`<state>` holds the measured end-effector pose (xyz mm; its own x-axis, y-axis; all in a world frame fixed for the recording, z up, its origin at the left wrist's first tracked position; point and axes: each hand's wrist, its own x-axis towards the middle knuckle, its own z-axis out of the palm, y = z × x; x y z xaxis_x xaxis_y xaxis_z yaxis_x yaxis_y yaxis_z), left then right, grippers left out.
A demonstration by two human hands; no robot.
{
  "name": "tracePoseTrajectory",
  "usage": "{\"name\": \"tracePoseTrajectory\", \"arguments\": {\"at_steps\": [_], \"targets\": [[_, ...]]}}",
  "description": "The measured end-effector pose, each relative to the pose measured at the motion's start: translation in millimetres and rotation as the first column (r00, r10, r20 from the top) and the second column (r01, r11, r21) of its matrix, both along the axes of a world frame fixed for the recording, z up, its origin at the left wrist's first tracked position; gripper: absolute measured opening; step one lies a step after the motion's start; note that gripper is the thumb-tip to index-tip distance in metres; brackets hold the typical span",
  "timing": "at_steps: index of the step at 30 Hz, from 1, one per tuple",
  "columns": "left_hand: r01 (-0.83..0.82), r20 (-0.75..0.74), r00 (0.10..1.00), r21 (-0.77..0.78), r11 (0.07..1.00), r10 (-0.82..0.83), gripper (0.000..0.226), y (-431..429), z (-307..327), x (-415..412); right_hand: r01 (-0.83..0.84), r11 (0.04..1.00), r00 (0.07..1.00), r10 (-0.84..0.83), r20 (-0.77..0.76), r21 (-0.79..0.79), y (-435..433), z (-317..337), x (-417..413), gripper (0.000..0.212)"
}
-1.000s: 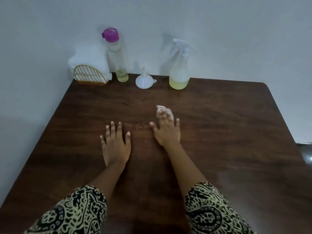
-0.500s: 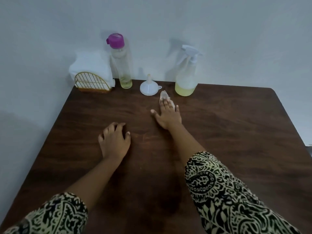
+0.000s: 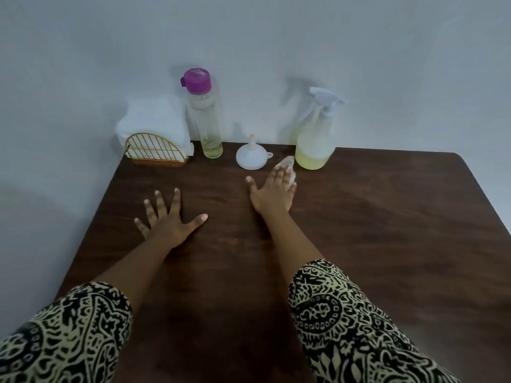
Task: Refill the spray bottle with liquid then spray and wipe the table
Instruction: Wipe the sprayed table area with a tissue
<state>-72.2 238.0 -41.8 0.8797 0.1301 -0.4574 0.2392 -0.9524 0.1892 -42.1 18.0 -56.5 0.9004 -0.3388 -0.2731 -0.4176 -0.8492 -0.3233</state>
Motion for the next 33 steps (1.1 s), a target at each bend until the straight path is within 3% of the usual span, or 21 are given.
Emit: {"name": "tracePoseTrajectory", "arguments": {"at_steps": [5, 12, 17, 20, 21, 23, 25, 30, 32, 33], "targets": [[0.018, -0.051, 0.999, -0.021, 1.0, -0.019, 0.099, 1, 0, 4, -0.207, 0.974, 0.975, 0.213, 0.066, -0.086, -26, -7, 6, 0.08], [0.034, -0.068, 0.997, -0.04, 0.999, -0.037, 0.101, 5, 0, 4, -0.245, 0.966, 0.964, 0.252, 0.089, -0.079, -40, -7, 22, 0.08], [0.032, -0.093, 0.995, -0.072, 0.997, -0.039, 0.1, 5, 6, 4, -0.328, 0.944, 0.941, 0.33, 0.08, -0.031, -9, -6, -31, 0.076], [0.034, -0.113, 0.993, -0.106, 0.994, -0.046, 0.1, 8, 11, 2, -0.409, 0.912, 0.904, 0.404, 0.142, 0.013, 12, -1, -73, 0.058], [0.036, -0.119, 0.992, -0.121, 0.992, -0.05, 0.099, 9, 12, 2, -0.371, 0.928, 0.906, 0.353, 0.233, 0.039, 12, 1, -83, 0.048], [0.043, -0.127, 0.99, -0.146, 0.988, -0.062, 0.098, 11, 15, 2, -0.175, 0.973, 0.91, 0.1, 0.403, 0.153, 2, 8, -90, 0.032], [0.047, -0.134, 0.989, -0.161, 0.986, -0.069, 0.096, 12, 16, 1, -0.021, 0.957, 0.905, -0.105, 0.412, 0.291, -12, 18, -86, 0.029], [0.051, -0.137, 0.988, -0.165, 0.985, -0.074, 0.096, 12, 15, 1, -0.267, 0.927, 0.903, 0.144, 0.405, 0.264, -29, 45, -48, 0.029], [0.052, -0.132, 0.988, -0.164, 0.985, -0.074, 0.096, 12, 14, 2, -0.195, 0.851, 0.925, -0.006, 0.381, 0.487, -40, 48, -39, 0.033], [0.052, -0.131, 0.989, -0.165, 0.985, -0.074, 0.096, 12, 14, 2, -0.107, 0.753, 0.944, -0.128, 0.304, 0.649, -45, 48, -39, 0.036]]}}
